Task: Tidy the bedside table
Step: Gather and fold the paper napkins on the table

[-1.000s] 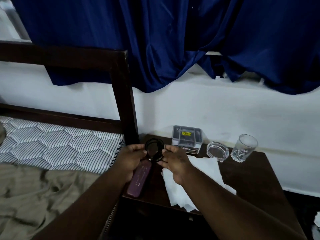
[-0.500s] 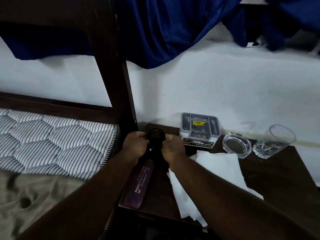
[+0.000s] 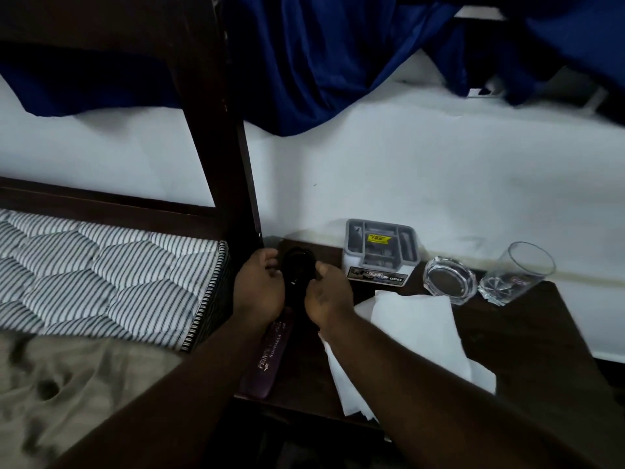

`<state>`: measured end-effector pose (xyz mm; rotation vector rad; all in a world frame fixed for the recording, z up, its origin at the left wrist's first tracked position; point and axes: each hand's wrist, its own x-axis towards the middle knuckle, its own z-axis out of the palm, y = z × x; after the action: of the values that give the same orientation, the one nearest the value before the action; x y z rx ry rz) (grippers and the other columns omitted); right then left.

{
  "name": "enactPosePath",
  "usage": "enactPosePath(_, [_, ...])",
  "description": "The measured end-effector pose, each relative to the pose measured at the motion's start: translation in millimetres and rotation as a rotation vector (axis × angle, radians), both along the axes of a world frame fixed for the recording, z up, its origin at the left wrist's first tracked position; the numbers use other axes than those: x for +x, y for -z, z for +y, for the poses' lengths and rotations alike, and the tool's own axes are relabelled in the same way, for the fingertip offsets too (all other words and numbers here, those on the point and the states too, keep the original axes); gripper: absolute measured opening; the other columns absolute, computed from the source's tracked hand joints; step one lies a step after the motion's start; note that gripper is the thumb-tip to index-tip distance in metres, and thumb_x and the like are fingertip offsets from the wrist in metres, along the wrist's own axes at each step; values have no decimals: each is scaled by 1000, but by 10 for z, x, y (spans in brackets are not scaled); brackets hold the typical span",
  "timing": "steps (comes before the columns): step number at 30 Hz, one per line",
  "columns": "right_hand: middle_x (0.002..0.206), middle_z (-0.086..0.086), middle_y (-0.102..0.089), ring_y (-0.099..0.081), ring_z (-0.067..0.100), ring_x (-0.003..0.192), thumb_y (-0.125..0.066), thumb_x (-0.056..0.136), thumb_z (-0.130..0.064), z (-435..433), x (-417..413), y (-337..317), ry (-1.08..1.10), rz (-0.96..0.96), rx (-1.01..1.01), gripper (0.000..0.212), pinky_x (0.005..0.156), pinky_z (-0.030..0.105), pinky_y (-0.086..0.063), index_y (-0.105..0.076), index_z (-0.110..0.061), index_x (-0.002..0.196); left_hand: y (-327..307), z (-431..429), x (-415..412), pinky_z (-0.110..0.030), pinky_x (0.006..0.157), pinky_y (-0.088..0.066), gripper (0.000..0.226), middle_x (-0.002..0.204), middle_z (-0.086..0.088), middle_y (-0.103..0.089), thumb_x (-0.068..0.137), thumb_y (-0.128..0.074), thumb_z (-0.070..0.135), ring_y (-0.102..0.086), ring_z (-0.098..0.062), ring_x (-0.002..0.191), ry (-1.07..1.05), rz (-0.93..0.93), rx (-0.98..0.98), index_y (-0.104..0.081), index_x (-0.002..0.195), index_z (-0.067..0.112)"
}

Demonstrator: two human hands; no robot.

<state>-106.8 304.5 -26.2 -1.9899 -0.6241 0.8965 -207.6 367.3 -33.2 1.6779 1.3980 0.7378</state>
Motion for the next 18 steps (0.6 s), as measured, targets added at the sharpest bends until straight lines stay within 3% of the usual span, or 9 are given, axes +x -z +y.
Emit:
enactPosePath(2, [129, 7, -66, -61, 24, 124, -47, 92, -16, -153, -61, -51, -56, -65, -7, 43, 97, 24, -45, -62, -9, 132, -96, -208, -4, -12, 84, -44, 37, 116, 3, -70, 93, -57, 0, -65, -10, 104, 13, -12, 78, -65, 126, 14])
enactPosePath(3, [127, 7, -69, -63, 25, 122, -45, 85, -23, -197, -73, 18, -51, -70, 8, 49, 101, 28, -48, -65, -12, 129, -125, -308, -9, -7, 80, -41, 35, 114, 5, -70, 93, -57, 0, -64, -8, 103, 28, -15, 97, -66, 124, 15])
enactPosePath(6, [124, 4, -72, -66, 21, 120, -44, 76, -31, -393, -15, 187, -65, -6, 86, 57, 108, 41, -51, -67, -21, 127, -256, -637, -7, -13, 85, -45, 34, 114, 7, -71, 92, -60, 1, -66, -7, 103, 100, -60, 120, -68, 120, 19])
enactPosePath(8, [117, 2, -74, -68, 17, 112, -46, 83, -25, -698, -116, -285, -108, -50, 85, 45, 100, 29, -54, -70, -20, 121, -332, -845, 2, -14, 87, -48, 32, 108, 10, -72, 92, -62, 2, -67, -4, 100, 143, -92, 125, -68, 113, 25])
enactPosePath(10, [112, 1, -76, -69, 14, 105, -48, 91, -15, -978, -94, -525, -118, -108, 99, 35, 86, 16, -50, -71, -18, 117, -482, -1092, 18, -5, 81, -45, 28, 98, 18, -69, 94, -63, 6, -64, 6, 94, 165, -119, 123, -65, 106, 31])
enactPosePath(14, [122, 2, -74, -68, 19, 115, -49, 83, -25, -1372, 14, -680, -93, -139, 108, 47, 101, 34, -54, -69, -19, 125, -623, -1460, 99, -32, 90, -54, 14, 98, 17, -70, 99, -60, 17, -67, -2, 95, 216, -123, 83, -68, 104, 28])
enactPosePath(18, [108, 2, -75, -70, 23, 104, -58, 88, -18, -1887, 123, -908, -21, -137, 141, 26, 95, 41, -54, -69, -18, 111, -777, -1893, 257, -47, 88, -58, 10, 95, 8, -74, 93, -59, 34, -72, -17, 93, 201, -201, -25, -68, 92, 29])
